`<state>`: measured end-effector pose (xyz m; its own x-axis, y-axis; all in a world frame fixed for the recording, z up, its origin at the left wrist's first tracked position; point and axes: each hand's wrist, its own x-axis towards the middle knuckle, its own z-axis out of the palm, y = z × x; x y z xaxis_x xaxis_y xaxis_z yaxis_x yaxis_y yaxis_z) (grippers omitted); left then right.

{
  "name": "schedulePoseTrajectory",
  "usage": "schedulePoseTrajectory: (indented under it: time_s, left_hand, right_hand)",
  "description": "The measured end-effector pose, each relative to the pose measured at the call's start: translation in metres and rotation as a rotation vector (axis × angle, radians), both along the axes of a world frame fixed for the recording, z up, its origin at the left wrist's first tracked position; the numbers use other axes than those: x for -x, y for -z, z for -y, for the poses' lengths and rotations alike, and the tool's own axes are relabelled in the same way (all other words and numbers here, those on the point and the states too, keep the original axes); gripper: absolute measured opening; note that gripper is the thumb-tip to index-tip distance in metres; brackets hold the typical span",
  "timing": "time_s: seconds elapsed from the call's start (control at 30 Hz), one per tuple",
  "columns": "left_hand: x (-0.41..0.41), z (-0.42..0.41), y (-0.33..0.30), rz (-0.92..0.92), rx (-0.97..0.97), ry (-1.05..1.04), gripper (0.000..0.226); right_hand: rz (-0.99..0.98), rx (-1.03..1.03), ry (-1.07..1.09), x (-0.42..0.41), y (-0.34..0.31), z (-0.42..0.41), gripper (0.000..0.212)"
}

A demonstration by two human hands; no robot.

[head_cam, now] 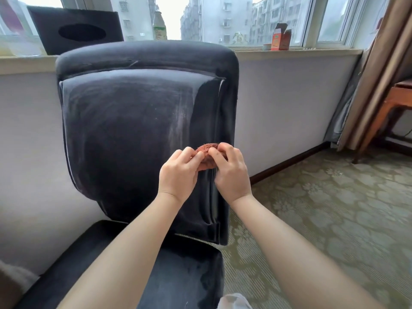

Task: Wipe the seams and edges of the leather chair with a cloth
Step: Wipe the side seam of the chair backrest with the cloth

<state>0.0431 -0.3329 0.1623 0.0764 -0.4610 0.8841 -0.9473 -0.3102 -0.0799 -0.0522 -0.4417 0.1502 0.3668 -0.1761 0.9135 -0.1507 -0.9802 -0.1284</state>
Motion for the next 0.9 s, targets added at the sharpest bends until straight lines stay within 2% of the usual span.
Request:
schedulePoseTrajectory:
  time_s: [0.37, 0.53, 0.6, 0.7, 0.9]
  left_hand:
    - [0.002, -0.016, 0.057, 0.057, -0.058, -0.006, 0.011]
    - [-0.007, -0.012, 0.075, 0.175, -0.015, 0.049, 0.008]
    - [-0.013, -0.011, 0.082, 0.228, 0.013, 0.098, 0.005]
    - [-0.016, -0.009, 0.094, 0.286, 0.042, 0.154, 0.014]
    - [-0.006, -0.007, 0.110, 0.244, 0.073, 0.164, 0.014]
  right_hand:
    - [-0.086, -0.004, -0.094, 0.008, 0.067, -0.003, 0.030]
    - [-0.084, -0.026, -0.116, -0.001, 0.084, 0.000, 0.055]
    - [-0.075, 0.004, -0.120, -0.005, 0.093, 0.004, 0.048]
    - [-0.073, 0.061, -0.120, -0.008, 0.111, 0.012, 0.032]
    - [-0.051, 0.109, -0.099, -0.008, 0.129, 0.017, 0.025]
